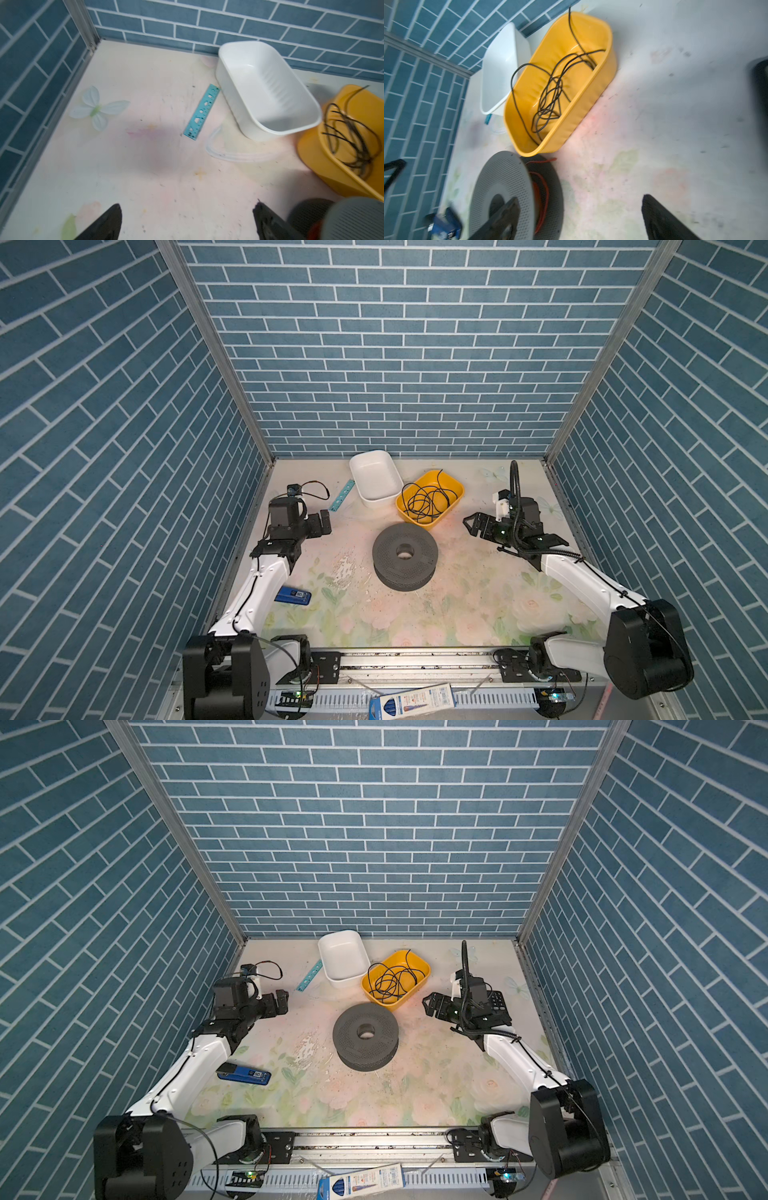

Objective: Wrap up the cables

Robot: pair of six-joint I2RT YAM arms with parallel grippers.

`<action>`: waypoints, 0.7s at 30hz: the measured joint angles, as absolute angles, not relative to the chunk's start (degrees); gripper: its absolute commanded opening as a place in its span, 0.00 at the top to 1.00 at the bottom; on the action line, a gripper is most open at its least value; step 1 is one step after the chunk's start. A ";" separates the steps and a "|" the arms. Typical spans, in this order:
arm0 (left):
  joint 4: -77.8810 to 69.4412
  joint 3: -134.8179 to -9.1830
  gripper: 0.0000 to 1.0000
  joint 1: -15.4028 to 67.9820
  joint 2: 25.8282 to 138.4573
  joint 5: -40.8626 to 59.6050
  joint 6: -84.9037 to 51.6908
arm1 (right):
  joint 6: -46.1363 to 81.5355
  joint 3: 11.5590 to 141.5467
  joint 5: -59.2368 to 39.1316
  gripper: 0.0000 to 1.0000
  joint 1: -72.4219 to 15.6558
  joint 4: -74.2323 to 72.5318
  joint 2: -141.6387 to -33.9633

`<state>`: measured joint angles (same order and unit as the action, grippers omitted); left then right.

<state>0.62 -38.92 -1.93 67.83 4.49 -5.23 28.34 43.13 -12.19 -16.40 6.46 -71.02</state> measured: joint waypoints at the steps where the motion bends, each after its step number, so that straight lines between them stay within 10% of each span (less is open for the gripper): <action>1: -2.63 -36.97 0.00 -2.11 68.90 3.46 -4.29 | 26.65 43.13 -9.72 0.04 -16.21 7.22 -70.37; 21: -56.07 -15.25 0.00 -1.56 88.09 -2.04 0.51 | 7.03 26.57 7.84 0.02 -2.90 -19.64 -68.95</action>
<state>-56.07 -15.25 -1.56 88.09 -2.04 0.51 7.03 26.57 7.84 -2.90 -19.64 -68.95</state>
